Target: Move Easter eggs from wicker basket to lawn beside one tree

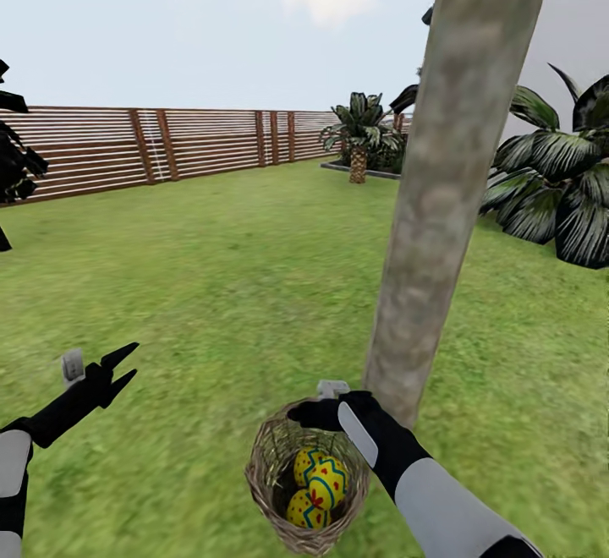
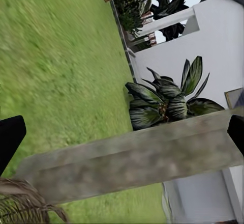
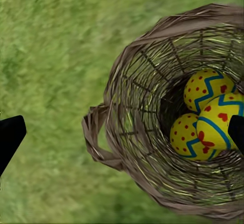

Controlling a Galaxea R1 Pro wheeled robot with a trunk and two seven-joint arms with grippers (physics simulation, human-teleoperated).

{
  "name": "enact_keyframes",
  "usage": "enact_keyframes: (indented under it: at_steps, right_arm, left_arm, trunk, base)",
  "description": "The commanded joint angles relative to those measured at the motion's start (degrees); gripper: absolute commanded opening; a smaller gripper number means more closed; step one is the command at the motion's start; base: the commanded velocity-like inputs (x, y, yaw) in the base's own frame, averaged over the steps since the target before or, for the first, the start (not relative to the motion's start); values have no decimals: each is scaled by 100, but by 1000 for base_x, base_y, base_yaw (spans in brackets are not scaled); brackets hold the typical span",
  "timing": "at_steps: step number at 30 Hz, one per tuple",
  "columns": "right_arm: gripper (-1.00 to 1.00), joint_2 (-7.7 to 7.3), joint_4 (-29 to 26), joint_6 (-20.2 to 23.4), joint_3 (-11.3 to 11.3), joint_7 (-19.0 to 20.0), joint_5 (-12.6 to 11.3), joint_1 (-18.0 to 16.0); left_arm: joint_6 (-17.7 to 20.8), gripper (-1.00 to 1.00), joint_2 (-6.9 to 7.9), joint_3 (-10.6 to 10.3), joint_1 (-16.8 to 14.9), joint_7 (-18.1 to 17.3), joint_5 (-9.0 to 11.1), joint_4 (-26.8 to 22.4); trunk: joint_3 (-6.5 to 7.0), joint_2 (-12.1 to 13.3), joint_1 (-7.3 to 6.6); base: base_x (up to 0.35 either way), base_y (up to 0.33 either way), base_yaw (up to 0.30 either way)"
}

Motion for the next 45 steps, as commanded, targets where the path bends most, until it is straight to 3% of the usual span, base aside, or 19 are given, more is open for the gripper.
enact_keyframes:
  at_steps: [1, 11, 33, 45]
  right_arm:
    - [100, 0, -3, 25, 6, 2, 4, -4]
    - [100, 0, 5, 28, -1, -4, -4, -4]
    - [100, 0, 40, 20, -10, -15, -14, -4]
    - [100, 0, 45, 20, -10, -16, -20, -4]
  left_arm:
    - [26, 100, 0, 7, -5, -23, -8, 3]
    - [26, 100, 0, -4, 0, -23, -14, 3]
    - [26, 100, -9, -17, -1, -32, -8, 8]
    - [26, 100, -17, -26, -1, -25, -8, 12]
  trunk:
    - [-3, -3, 0]
    - [0, -3, 0]
    - [50, -3, 0]
    - [93, -3, 0]
  base:
    - [0, 253, -67]
    - [0, 269, -136]
    - [0, 18, -284]
    - [0, 279, -284]
